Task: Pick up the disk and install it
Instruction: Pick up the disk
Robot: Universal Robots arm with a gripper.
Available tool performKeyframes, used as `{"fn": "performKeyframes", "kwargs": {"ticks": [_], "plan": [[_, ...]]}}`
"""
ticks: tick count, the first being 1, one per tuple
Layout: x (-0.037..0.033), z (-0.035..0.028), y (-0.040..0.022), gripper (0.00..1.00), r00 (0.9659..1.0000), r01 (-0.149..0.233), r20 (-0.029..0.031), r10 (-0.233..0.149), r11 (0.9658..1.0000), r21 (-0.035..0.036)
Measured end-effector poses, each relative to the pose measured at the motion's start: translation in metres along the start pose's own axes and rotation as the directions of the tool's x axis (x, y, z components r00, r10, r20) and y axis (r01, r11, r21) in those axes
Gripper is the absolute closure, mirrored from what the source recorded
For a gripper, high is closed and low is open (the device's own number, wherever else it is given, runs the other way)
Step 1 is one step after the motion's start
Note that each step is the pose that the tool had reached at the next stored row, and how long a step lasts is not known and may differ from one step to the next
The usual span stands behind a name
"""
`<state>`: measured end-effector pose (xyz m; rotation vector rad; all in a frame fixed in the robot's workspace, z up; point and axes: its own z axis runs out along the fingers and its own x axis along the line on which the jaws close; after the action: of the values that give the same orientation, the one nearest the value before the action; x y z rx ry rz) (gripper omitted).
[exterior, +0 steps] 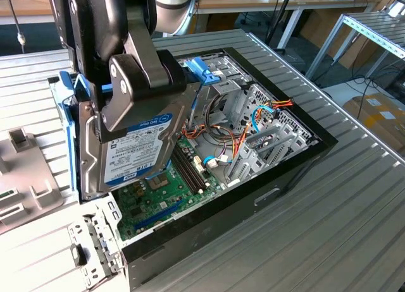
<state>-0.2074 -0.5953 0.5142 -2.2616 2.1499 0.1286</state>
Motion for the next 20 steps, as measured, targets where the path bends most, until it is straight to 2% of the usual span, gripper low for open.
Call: {"fn": "performKeyframes", "kwargs": {"ticks": [20], "plan": [[0.0165, 0.0003, -0.0023, 0.63, 1.0000, 0.000, 0.0000, 0.000, 1.0000, 0.0000]]}}
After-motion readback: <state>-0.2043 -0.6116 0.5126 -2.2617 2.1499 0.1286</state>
